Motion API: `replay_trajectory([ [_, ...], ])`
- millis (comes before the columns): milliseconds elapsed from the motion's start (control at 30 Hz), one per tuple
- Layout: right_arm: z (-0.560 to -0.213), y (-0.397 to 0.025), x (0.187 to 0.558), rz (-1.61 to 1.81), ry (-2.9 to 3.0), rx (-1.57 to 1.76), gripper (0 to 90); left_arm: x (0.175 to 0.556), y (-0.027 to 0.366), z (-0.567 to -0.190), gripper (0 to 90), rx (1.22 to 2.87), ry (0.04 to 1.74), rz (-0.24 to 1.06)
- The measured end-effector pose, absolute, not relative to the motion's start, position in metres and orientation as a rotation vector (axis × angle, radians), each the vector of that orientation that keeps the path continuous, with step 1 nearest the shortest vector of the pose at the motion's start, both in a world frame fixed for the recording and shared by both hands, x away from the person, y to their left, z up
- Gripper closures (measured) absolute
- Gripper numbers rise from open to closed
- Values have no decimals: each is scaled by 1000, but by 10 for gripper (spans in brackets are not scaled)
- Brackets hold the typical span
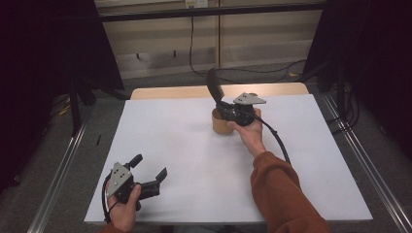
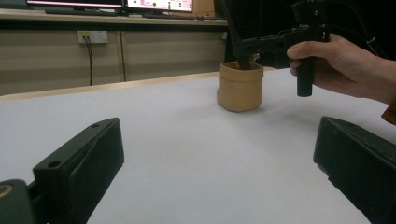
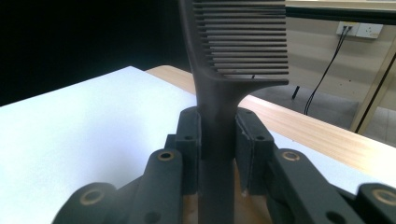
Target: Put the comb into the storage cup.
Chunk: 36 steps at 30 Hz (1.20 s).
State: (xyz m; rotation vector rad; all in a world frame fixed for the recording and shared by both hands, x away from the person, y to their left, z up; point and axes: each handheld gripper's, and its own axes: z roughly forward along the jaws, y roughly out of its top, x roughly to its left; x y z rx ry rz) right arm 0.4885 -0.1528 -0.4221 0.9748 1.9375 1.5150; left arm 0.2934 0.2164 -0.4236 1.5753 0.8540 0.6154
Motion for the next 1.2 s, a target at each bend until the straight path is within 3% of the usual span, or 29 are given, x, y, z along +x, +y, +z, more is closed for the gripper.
replay_trajectory([
  [1200, -436, -148, 485, 1516, 1958, 1048, 711, 294, 216, -424, 14, 1579, 846, 611],
])
